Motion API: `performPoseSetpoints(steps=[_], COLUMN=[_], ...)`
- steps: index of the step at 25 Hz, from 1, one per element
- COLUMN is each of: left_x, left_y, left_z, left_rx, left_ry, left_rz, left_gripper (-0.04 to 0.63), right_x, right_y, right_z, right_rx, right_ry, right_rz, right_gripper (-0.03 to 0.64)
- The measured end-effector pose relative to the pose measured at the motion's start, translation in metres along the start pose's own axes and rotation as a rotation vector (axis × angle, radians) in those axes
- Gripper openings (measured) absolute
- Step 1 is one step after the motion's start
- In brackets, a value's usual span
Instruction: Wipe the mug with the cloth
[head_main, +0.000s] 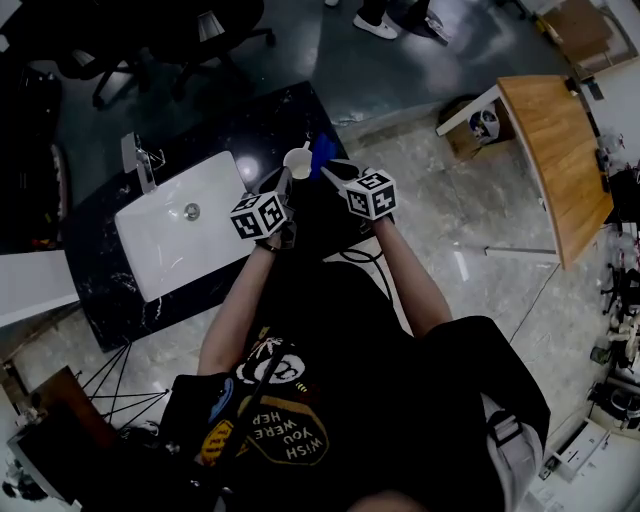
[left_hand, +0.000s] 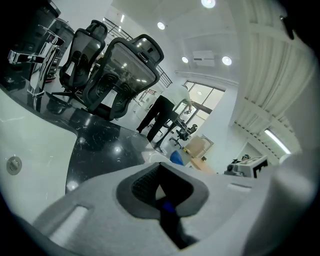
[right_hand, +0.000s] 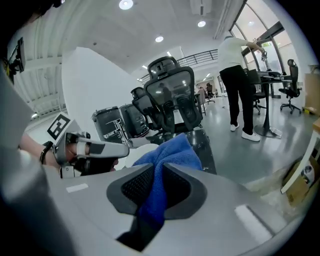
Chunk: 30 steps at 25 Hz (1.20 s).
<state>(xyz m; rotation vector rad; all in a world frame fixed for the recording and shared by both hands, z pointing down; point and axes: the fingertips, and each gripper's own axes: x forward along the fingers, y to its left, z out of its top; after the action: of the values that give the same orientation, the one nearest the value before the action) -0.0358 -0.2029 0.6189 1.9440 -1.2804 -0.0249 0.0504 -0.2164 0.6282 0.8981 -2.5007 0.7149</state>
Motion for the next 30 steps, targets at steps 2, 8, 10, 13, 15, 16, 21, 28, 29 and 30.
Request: performPoseSetpoints(steps=[2,8,10,13,15,16,21,28,29,30], left_x=[0.0,0.0,0.0,0.001,0.0,0.0,0.001,0.001,0.001,0.001], left_y=[-0.001,0.0,0.001,0.002,0.001,0.001,0.003,0.003,0.003,0.003], left_z=[0.0,0.0,-0.001,0.001,0.001,0.001,0.002,0.003,0.003,0.003], left_rx=[0.002,0.016,0.019,0.018,0.011,0.007,0.001,0.015,0.016,0.015], left_ry=[0.003,0.007,0.012,0.008,0.003,0.001,-0.006,0.0,0.0,-0.001], left_rz=[0.0,-0.001,-0.001,0.001,0.001,0.002,0.012,0.012,0.013,0.014], left_gripper=[0.002,0.002,0.002,0.002,0.002,0.002,0.002,0.002,0.002,0.002], right_x=[-0.001,-0.011,-0.018,-0.02,-0.011,-0.006,0.0,-0.018,-0.018,-0.017], right_y=[0.012,0.049,0.027,-0.011,-0.018,-0.015,0.023,0.021,0.003,-0.012], right_z=[-0.017,-0.039,-0.018,0.016,0.02,0.014,-0.031,-0.03,-0.02,-0.01], right_rx=[0.008,-0.016,0.013,0.015,-0.007,-0.023,-0.026,-0.041,-0.015,0.01], right_ry=[0.029,0.042,-0.023,-0.08,-0.049,-0.016,0.079,0.041,0.015,-0.003], right_rz=[0.029,0.12,0.045,-0.063,-0.065,-0.048,0.06,0.053,-0.001,-0.042], right_gripper=[0.057,0.057,0.057,0.057,0.057,0.057,0.057,0.057,0.057,0.057])
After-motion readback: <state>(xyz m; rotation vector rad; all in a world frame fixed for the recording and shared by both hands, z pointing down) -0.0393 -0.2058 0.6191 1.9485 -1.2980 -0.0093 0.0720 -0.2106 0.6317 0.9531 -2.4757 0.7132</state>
